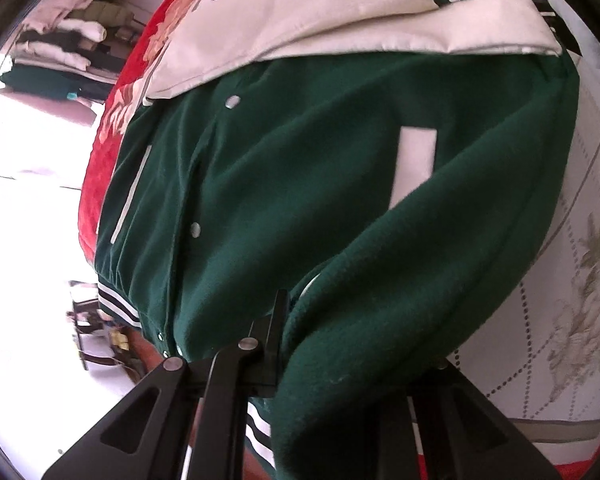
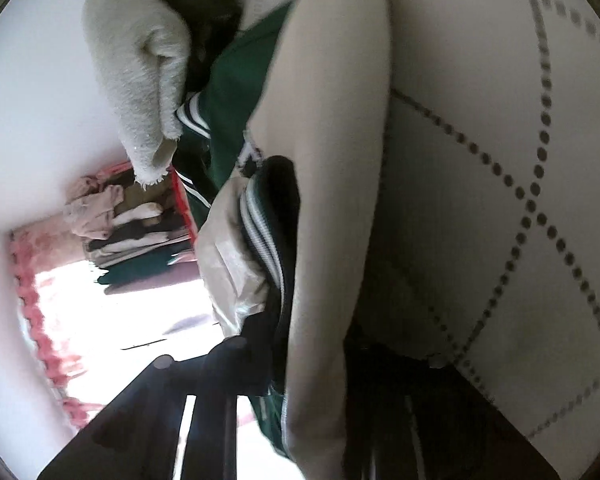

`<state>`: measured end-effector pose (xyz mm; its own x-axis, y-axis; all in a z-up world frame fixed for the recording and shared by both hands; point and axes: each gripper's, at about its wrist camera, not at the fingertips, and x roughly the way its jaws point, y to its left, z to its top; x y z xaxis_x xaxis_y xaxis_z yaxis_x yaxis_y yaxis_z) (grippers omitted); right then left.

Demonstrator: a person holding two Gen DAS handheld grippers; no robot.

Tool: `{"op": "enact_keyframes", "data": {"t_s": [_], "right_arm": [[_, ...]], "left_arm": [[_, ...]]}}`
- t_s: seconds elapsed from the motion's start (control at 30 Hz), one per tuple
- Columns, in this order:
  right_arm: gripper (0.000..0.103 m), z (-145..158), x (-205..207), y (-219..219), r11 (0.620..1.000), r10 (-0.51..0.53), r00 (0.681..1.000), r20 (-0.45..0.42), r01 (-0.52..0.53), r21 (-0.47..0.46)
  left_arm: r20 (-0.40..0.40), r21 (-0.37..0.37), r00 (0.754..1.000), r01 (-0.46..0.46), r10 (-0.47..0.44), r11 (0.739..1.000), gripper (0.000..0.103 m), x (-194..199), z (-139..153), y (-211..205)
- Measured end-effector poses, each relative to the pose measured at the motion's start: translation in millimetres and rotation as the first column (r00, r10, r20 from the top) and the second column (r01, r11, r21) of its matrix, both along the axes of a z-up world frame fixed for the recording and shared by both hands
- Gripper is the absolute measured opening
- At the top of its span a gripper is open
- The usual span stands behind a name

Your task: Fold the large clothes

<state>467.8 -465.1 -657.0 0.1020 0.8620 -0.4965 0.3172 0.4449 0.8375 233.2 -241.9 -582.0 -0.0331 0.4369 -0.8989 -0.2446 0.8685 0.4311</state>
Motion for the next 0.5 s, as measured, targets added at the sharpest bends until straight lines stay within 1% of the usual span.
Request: {"op": "enact_keyframes", "data": {"t_s": [0.03, 0.1, 0.13, 0.17, 0.23, 0.3, 0.33, 0.43, 0.5], "right_arm": [[0.015, 11, 0, 4, 1.0, 0.005, 1.0, 0.017, -0.005, -0.014], [0.014, 42, 3, 16, 0.999, 0.021, 0.998, 0.056, -0.019, -0.032], [0.014, 60, 6, 25, 0.998, 0.031, 0.997, 0.077, -0.027, -0.048], [0.014, 72, 6, 28, 0.998, 0.04, 0.995, 0.089, -0.034, -0.061], [0.014, 108, 10, 49, 0.993, 0.07, 0.989, 0.127, -0.056, -0.103], [0.014, 136, 15, 72, 0.986, 0.096, 0.984, 0.151, -0.073, -0.153], [0.014, 154, 17, 91, 0.979, 0.111, 0.98, 0.163, -0.08, -0.189], [0.014, 188, 20, 135, 0.959, 0.138, 0.975, 0.173, -0.088, -0.27], [0.014, 208, 23, 179, 0.939, 0.161, 0.971, 0.177, -0.095, -0.331]], "left_arm": [[0.014, -0.017, 1.0, -0.007, 0.008, 1.0, 0.012, -2, 7, 4], [0.04, -0.051, 0.999, -0.009, 0.011, 0.999, 0.012, -5, 20, 14], [0.053, -0.075, 0.998, -0.009, 0.013, 0.997, 0.011, -6, 28, 21], [0.065, -0.1, 0.998, -0.009, 0.016, 0.995, 0.01, -8, 35, 29], [0.091, -0.162, 0.995, -0.013, 0.028, 0.987, 0.01, -11, 52, 48], [0.122, -0.224, 0.991, -0.018, 0.046, 0.974, 0.01, -15, 70, 73], [0.13, -0.25, 0.99, -0.022, 0.056, 0.968, 0.01, -16, 75, 82], [0.159, -0.342, 0.984, -0.028, 0.087, 0.939, 0.01, -21, 95, 130], [0.176, -0.385, 0.978, -0.033, 0.108, 0.923, 0.01, -25, 103, 165]]}}
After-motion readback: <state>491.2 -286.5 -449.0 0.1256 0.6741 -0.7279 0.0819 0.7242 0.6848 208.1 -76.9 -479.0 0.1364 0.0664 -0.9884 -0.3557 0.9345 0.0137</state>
